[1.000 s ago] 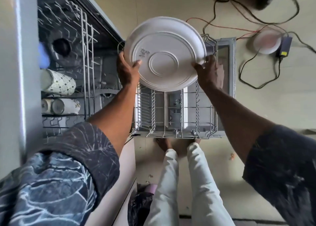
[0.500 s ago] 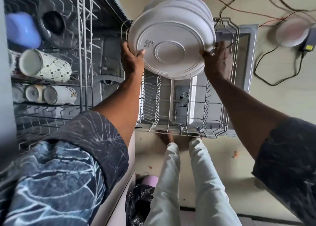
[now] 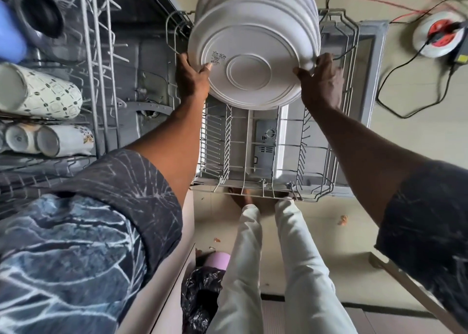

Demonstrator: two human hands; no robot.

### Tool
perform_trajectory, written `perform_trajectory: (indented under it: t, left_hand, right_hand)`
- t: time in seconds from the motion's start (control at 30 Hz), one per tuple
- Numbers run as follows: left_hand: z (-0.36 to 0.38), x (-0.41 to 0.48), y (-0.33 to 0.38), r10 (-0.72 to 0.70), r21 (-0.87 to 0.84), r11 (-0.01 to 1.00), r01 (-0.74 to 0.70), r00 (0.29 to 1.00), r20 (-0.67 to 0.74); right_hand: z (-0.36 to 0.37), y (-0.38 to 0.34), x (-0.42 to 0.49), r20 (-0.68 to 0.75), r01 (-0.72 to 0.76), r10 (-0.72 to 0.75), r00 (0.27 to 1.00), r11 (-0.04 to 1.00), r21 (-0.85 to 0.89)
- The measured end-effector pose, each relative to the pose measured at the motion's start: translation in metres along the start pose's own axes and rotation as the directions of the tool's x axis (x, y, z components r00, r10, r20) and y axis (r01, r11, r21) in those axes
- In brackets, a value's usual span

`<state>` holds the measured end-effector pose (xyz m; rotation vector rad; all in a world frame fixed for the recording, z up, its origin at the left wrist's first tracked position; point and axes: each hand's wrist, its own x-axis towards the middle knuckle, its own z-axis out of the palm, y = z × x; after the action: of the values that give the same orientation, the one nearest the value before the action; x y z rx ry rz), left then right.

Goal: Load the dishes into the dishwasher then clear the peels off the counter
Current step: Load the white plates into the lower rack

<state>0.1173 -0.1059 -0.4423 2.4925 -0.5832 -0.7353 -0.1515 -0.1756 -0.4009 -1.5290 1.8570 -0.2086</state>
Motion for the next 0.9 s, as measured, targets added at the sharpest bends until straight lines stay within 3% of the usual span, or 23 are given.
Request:
perform_trajectory:
  t: [0.23,0.9]
  left_hand:
    - [0.008,0.003,-0.002,0.007,0.054,0.999,-0.009,0.999,0.038]
    - [0.008,0.001,0.004,0.03,0.211,0.975,-0.069,0.982,0.187]
  right_hand:
    - [0.005,0.009,-0.003,0.03,-0.086,0.086,0.996,0.996,0.005]
    - [0.01,0.009,0.001,0.024,-0.119,0.124,0.992,0.983,-0.139]
